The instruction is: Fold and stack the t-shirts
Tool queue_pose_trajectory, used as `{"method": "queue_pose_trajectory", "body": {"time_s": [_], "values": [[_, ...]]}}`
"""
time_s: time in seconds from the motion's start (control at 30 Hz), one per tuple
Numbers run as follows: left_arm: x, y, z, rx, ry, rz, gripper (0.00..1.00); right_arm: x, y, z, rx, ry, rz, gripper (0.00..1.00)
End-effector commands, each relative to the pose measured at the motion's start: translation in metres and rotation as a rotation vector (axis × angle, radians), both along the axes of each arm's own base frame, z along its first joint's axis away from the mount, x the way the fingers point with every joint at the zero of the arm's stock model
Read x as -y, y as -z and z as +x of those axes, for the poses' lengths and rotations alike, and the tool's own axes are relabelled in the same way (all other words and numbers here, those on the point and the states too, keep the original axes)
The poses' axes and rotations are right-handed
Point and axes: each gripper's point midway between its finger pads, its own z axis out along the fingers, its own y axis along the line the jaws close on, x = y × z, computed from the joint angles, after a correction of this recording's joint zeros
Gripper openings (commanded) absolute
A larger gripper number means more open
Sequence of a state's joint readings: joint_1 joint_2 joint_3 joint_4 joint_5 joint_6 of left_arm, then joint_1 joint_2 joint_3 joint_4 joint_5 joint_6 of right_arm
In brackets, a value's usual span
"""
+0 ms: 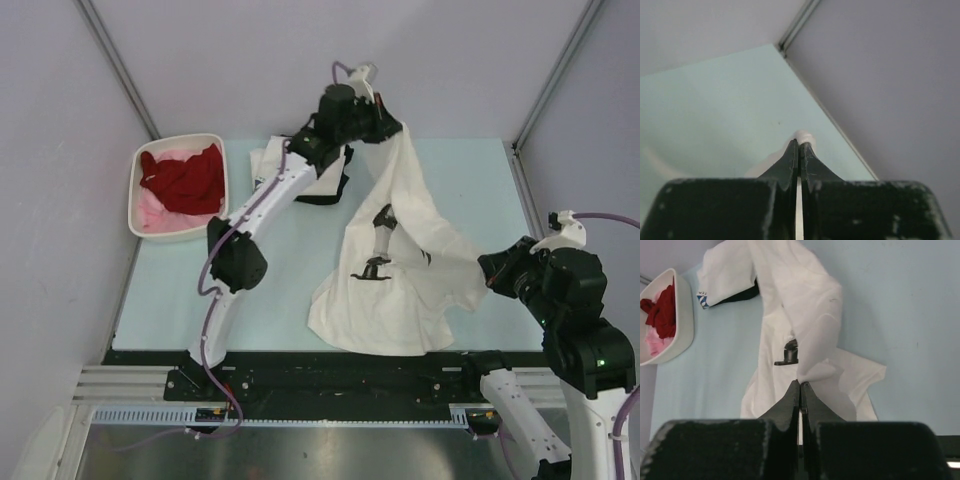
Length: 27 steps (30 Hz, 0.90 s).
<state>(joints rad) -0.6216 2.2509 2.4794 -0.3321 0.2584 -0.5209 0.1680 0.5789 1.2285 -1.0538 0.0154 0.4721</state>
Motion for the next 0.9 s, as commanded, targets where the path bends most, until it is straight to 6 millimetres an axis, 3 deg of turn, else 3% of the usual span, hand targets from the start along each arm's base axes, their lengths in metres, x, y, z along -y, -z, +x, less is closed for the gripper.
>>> {"method": "queue_pose_trajectory", "body": {"time_s": [0.0, 0.1, 0.13, 0.17, 0.23, 0.27, 0.3, 0.33, 0.37, 0.4, 0.47, 0.5, 0.53, 0.57, 0.6, 0.63, 0.7, 0.73, 0.8, 0.83, 0.87], "values": [[0.061, 0.076, -0.004, -0.092, 0.130, -0.049, 0.00, 0.008, 0.017, 0.012, -0.042, 0.030, -0.059, 0.00], [0.086, 0.119, -0.018, -0.139, 0.176, -0.002, 0.00, 0.003, 0.038, 0.035, -0.110, 0.021, -0.070, 0.00], [0.092, 0.130, -0.026, -0.145, 0.189, 0.024, 0.00, 0.001, 0.043, 0.047, -0.123, 0.024, -0.074, 0.05], [0.096, 0.132, -0.031, -0.141, 0.201, 0.032, 0.00, 0.004, 0.041, 0.053, -0.114, 0.045, -0.090, 0.18], [0.092, 0.131, -0.039, -0.140, 0.206, 0.061, 0.23, -0.002, 0.031, 0.071, -0.063, 0.038, -0.101, 0.61], [0.087, 0.129, -0.040, -0.136, 0.201, 0.079, 0.52, -0.002, 0.026, 0.077, -0.044, 0.046, -0.111, 0.72], [0.078, 0.123, -0.037, -0.108, 0.155, 0.113, 0.67, -0.004, 0.022, 0.083, -0.033, 0.041, -0.121, 0.85], [0.060, 0.103, -0.044, -0.096, 0.119, 0.131, 0.82, -0.012, 0.016, 0.089, -0.013, 0.015, -0.128, 0.99], [0.049, 0.094, -0.047, -0.084, 0.082, 0.140, 0.99, -0.015, 0.012, 0.099, -0.014, 0.020, -0.149, 1.00], [0.032, 0.086, -0.045, -0.062, 0.009, 0.162, 1.00, -0.020, 0.009, 0.103, -0.007, 0.004, -0.177, 1.00], [-0.012, 0.070, -0.066, -0.090, -0.093, 0.215, 1.00, -0.035, 0.005, 0.119, 0.003, -0.003, -0.244, 1.00], [-0.030, 0.069, -0.071, -0.119, -0.158, 0.233, 1.00, -0.036, 0.005, 0.125, 0.003, 0.006, -0.273, 1.00], [-0.064, 0.074, -0.087, -0.157, -0.240, 0.284, 1.00, -0.038, 0.005, 0.134, 0.005, 0.010, -0.305, 1.00], [-0.079, 0.079, -0.097, -0.179, -0.267, 0.306, 1.00, -0.037, 0.007, 0.142, 0.001, 0.022, -0.326, 1.00], [-0.094, 0.085, -0.108, -0.204, -0.299, 0.322, 1.00, -0.040, 0.015, 0.157, -0.028, 0.021, -0.348, 1.00], [-0.125, 0.101, -0.128, -0.238, -0.355, 0.370, 1.00, -0.040, 0.016, 0.167, -0.027, 0.026, -0.362, 1.00], [-0.147, 0.120, -0.149, -0.275, -0.379, 0.380, 1.00, -0.038, 0.027, 0.189, -0.076, 0.039, -0.363, 1.00], [-0.169, 0.141, -0.170, -0.313, -0.400, 0.402, 1.00, -0.037, 0.030, 0.196, -0.090, 0.046, -0.352, 1.00], [-0.183, 0.162, -0.189, -0.367, -0.416, 0.388, 0.96, -0.037, 0.038, 0.209, -0.116, 0.056, -0.311, 1.00], [-0.199, 0.186, -0.207, -0.413, -0.427, 0.412, 0.94, -0.041, 0.043, 0.217, -0.124, 0.055, -0.304, 1.00], [-0.202, 0.197, -0.217, -0.439, -0.423, 0.413, 0.92, -0.043, 0.046, 0.221, -0.130, 0.057, -0.287, 1.00]]}}
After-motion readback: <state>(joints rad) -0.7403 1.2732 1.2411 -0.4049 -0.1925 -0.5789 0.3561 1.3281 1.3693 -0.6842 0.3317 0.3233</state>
